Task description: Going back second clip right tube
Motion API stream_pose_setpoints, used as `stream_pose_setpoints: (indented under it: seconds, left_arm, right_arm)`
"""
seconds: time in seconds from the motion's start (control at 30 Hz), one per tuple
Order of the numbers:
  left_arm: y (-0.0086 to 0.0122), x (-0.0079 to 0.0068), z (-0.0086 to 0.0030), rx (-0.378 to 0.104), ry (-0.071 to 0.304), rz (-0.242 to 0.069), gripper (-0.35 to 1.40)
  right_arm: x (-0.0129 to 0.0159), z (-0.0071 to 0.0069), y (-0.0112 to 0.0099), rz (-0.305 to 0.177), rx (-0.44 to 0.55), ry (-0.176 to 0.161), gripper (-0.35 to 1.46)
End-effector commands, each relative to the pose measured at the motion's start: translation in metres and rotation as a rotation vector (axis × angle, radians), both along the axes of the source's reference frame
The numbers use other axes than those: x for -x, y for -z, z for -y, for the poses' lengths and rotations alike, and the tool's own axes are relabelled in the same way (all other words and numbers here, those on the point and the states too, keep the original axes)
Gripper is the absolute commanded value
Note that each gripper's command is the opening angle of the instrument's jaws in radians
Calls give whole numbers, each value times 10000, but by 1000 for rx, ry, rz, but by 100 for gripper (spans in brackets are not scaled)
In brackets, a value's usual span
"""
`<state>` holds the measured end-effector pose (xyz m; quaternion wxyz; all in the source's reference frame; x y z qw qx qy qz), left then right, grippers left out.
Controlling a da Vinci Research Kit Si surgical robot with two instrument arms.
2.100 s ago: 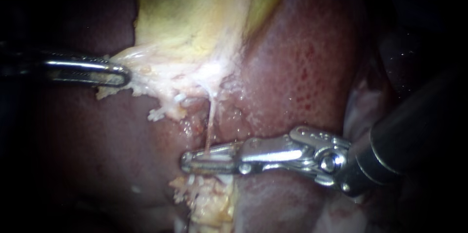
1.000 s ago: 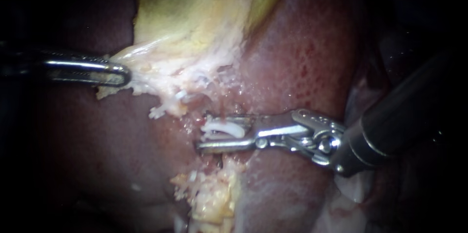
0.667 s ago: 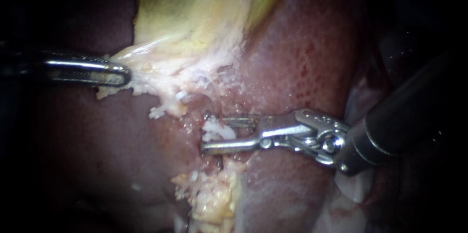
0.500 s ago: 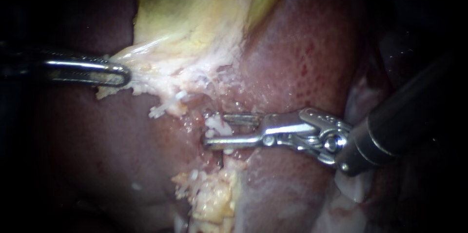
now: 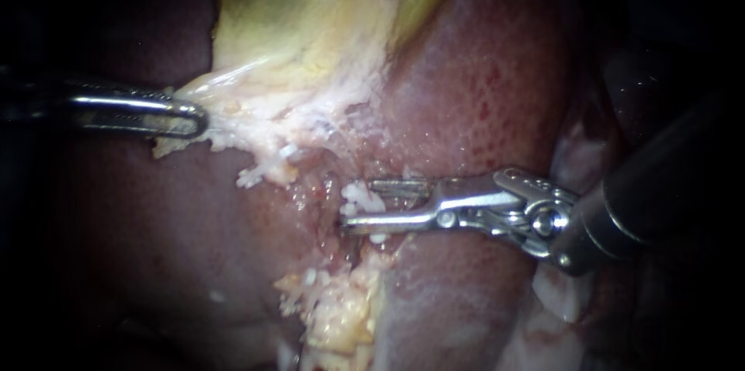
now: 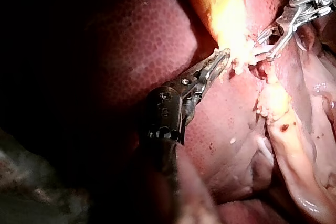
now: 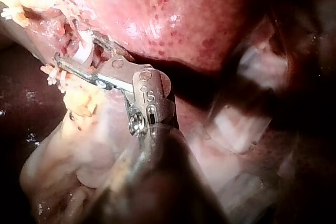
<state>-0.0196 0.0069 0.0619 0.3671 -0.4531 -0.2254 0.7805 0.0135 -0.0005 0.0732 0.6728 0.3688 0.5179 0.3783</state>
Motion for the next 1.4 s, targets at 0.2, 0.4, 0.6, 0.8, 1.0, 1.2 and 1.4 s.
stream_pose_setpoints:
  seconds: [0.2,0.4,0.6,0.8,1.0,1.2,1.4]
  left_arm:
    - [0,0,0,0,1,0,-35]
    - [0,0,0,0,1,0,-35]
    - [0,0,0,0,1,0,-35]
    - [0,1,0,0,1,0,-35]
    - [1,1,0,0,1,-1,-35]
    - [1,1,0,0,1,0,-35]
    - [1,1,0,0,1,0,-35]
  right_arm:
    - [-12,7,4,-21,-8,35,50]
    - [-26,17,12,-54,27,64,50]
    - [-35,20,17,-75,53,73,50]
    - [-37,21,17,-94,67,82,50]
    - [-39,26,24,-131,68,97,50]
    - [-45,29,33,-155,99,108,50]
    - [-43,23,41,-134,171,139,50]
